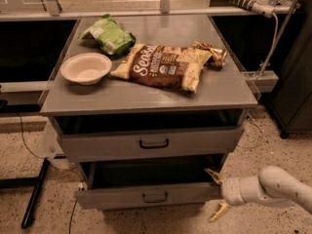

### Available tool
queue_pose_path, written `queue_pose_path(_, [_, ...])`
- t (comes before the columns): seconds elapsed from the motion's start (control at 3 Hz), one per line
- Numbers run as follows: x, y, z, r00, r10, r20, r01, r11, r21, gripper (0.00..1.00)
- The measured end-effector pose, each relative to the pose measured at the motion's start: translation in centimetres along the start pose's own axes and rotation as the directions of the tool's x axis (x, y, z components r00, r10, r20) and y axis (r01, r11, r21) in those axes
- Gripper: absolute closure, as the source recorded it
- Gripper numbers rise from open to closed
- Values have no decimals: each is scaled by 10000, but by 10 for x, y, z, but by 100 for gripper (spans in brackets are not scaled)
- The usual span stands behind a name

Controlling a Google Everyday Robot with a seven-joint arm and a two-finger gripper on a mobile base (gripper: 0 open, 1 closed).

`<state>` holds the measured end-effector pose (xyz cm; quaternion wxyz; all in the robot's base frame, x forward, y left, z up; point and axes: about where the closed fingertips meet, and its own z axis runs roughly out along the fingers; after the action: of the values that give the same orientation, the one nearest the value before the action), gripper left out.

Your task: Open middle drawer

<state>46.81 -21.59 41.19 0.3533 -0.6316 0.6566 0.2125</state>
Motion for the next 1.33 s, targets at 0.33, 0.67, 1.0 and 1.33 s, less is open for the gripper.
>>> queue_pose_path(0.33, [-3,-1,-1,10000,-1,0,1,10000,0,18])
queue_pose_path(0.67, [-4,-1,-1,10000,-1,0,1,10000,0,42])
queue_pose_path(1.0, [-8,-1,-4,10000,0,2,0,10000,-1,65])
queue_pose_path(1.33, [-11,-1,-7,10000,2,35,-2,10000,-10,88])
